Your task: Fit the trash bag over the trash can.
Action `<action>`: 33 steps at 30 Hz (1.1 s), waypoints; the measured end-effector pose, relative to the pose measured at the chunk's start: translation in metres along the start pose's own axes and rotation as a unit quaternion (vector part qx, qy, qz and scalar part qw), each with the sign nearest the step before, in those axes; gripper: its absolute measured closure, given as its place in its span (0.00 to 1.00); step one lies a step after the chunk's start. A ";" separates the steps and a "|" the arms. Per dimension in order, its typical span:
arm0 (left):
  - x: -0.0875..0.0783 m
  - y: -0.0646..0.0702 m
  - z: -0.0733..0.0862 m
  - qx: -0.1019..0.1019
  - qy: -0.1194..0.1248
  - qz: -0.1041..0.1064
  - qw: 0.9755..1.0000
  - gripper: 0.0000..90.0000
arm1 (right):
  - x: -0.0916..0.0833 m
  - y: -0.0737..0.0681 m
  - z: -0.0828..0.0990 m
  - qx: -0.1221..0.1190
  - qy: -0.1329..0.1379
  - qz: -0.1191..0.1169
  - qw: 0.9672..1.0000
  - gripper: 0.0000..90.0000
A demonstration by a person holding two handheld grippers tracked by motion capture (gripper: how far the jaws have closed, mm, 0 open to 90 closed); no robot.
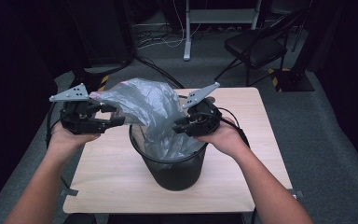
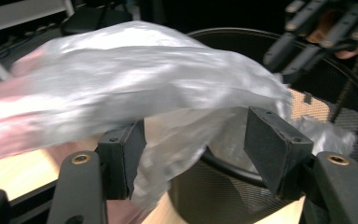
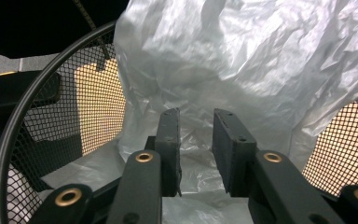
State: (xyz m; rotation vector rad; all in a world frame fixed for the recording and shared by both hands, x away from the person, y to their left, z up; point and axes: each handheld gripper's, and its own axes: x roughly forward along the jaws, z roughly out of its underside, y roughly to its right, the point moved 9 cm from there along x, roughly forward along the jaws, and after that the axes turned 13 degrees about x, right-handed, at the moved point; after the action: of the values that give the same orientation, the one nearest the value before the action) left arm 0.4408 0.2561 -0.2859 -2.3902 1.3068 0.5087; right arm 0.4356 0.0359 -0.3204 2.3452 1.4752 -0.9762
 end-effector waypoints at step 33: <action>0.045 0.038 -0.008 0.045 0.013 0.094 0.994 1.00 | -0.003 -0.014 -0.008 -0.006 0.021 -0.018 1.000 0.56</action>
State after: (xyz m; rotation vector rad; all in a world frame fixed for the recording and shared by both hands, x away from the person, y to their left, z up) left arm 0.4324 0.2009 -0.3057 -2.2189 1.5424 0.4621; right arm 0.4265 0.0446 -0.3103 2.3526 1.5398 -0.9294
